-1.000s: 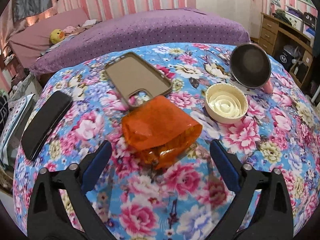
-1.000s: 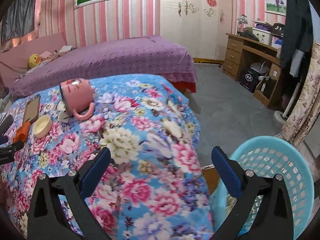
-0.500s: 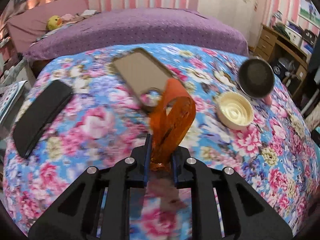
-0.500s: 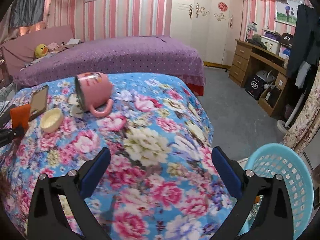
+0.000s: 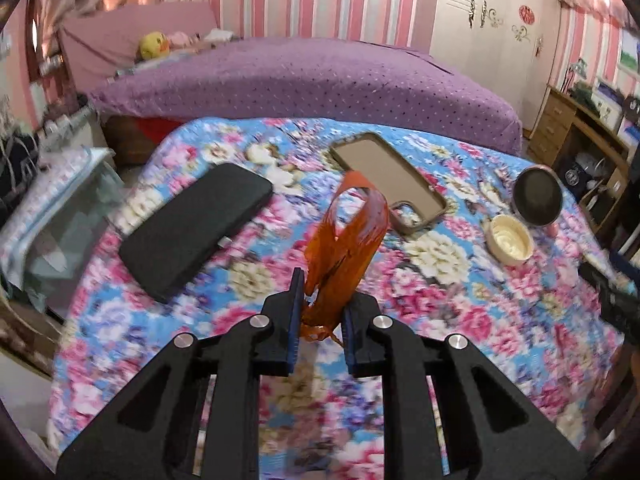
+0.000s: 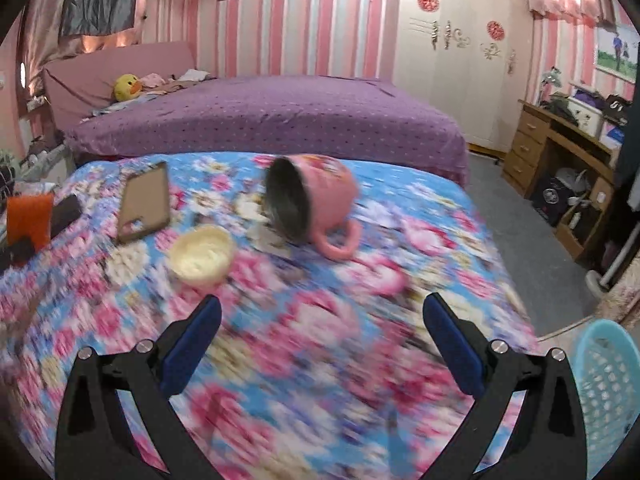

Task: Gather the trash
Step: 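Grasp the orange plastic bag with the left gripper while the right grasps the cream container, then carry the orange bag and cream container over the blue basket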

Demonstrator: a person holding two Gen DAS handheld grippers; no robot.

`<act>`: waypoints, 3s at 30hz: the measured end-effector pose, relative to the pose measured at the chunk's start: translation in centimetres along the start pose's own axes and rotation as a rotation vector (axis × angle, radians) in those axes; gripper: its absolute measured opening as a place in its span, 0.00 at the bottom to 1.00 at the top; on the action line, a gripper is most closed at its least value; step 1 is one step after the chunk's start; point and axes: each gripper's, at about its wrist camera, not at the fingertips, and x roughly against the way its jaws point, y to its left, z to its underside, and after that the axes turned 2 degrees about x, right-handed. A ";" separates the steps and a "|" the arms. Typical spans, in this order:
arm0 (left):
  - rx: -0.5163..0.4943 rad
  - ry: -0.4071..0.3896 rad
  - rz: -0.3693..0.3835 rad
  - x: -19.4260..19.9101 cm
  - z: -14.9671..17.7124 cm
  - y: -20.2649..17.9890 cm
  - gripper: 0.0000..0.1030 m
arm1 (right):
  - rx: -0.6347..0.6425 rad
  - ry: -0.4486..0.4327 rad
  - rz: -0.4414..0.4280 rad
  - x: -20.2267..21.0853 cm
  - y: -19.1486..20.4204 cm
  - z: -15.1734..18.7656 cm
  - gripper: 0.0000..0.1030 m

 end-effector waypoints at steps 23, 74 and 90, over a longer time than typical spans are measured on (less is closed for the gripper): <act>0.133 0.026 -0.018 -1.3 -1.0 4.2 0.15 | 0.182 0.130 -0.127 -7.7 8.2 -2.2 0.59; -0.201 -0.112 0.172 5.7 5.2 -23.6 0.15 | -0.114 -0.067 0.134 9.9 -22.0 6.1 0.59; -0.350 -0.071 0.413 8.6 10.3 -42.3 0.15 | -0.290 -0.056 0.319 14.2 -34.9 10.8 0.59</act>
